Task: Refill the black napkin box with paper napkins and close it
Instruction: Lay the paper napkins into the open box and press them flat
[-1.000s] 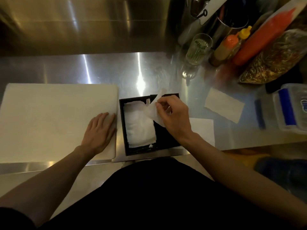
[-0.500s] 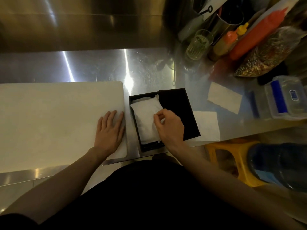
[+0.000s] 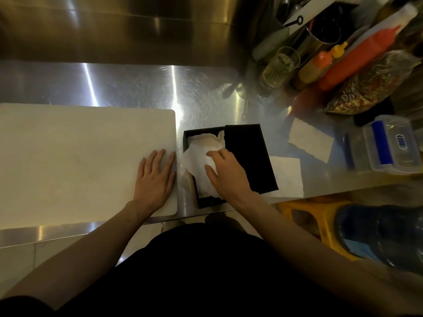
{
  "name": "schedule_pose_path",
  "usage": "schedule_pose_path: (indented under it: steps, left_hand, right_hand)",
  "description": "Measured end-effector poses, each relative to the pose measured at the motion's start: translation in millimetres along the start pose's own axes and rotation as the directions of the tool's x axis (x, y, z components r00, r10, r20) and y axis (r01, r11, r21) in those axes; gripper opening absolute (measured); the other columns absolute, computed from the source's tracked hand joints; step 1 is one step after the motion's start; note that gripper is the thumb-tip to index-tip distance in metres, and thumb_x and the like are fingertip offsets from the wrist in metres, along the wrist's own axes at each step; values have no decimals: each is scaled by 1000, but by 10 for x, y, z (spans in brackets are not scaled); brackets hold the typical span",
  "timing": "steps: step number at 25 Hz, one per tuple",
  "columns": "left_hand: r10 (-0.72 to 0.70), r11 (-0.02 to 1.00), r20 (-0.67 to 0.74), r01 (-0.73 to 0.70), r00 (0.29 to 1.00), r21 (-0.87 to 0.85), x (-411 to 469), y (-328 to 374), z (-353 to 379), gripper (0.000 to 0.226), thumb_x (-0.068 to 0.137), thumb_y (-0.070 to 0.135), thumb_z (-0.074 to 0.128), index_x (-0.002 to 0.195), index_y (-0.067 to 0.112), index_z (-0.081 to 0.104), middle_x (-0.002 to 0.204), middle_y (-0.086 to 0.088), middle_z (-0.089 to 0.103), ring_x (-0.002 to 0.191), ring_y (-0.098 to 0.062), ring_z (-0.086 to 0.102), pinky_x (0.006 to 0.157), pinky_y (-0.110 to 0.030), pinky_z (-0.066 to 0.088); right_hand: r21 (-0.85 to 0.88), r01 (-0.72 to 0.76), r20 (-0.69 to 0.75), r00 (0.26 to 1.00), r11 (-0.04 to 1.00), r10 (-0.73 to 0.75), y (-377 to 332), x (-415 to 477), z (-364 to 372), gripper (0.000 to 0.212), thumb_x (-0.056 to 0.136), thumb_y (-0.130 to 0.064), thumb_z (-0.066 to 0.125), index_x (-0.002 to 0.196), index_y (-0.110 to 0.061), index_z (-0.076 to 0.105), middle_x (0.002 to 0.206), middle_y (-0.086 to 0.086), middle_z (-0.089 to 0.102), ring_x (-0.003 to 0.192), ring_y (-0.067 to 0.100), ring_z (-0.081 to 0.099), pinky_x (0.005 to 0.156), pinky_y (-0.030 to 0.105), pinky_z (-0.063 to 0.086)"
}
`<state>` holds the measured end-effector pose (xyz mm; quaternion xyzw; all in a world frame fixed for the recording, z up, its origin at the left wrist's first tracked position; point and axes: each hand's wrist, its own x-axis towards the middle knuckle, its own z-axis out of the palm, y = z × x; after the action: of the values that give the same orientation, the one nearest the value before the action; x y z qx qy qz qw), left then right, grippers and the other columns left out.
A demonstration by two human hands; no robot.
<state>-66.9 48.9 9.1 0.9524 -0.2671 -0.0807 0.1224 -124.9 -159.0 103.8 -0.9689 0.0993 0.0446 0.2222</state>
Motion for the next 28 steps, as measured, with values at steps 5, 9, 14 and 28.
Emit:
schedule_pose_path:
  steps: [5, 9, 14, 28]
  left_hand:
    - [-4, 1000, 8, 4, 1000, -12, 5, -12, -3, 56, 101, 45, 20, 152, 22, 26, 154, -15, 32, 144, -34, 23, 118, -50, 13]
    - [-3, 1000, 5, 3, 1000, -12, -3, -2, -1, 55, 101, 44, 21, 152, 22, 26, 154, -15, 33, 144, -34, 24, 117, -50, 15]
    - [-14, 1000, 15, 14, 1000, -13, -7, 12, -2, 55, 101, 43, 23, 152, 22, 26, 155, -15, 32, 145, -34, 23, 117, -50, 15]
    - [-32, 999, 33, 32, 999, -2, -17, 32, -49, 56, 100, 42, 22, 152, 22, 26, 156, -15, 31, 146, -34, 22, 118, -51, 16]
  right_hand:
    - [127, 44, 184, 981, 991, -67, 99, 318, 74, 44, 96, -22, 55, 137, -13, 45, 135, 9, 47, 112, 26, 54, 88, 40, 51]
    - [245, 55, 162, 982, 968, -97, 77, 531, 85, 44, 94, -16, 57, 137, -19, 49, 132, 7, 46, 98, 19, 57, 90, 41, 50]
    - [85, 131, 297, 943, 988, -150, 80, 724, 58, 24, 93, -25, 58, 116, -19, 63, 128, 6, 46, 109, 21, 52, 90, 49, 49]
    - [164, 143, 305, 933, 976, -188, 118, 846, 148, 53, 81, -24, 69, 122, -24, 35, 121, -2, 64, 117, 19, 57, 97, 53, 45]
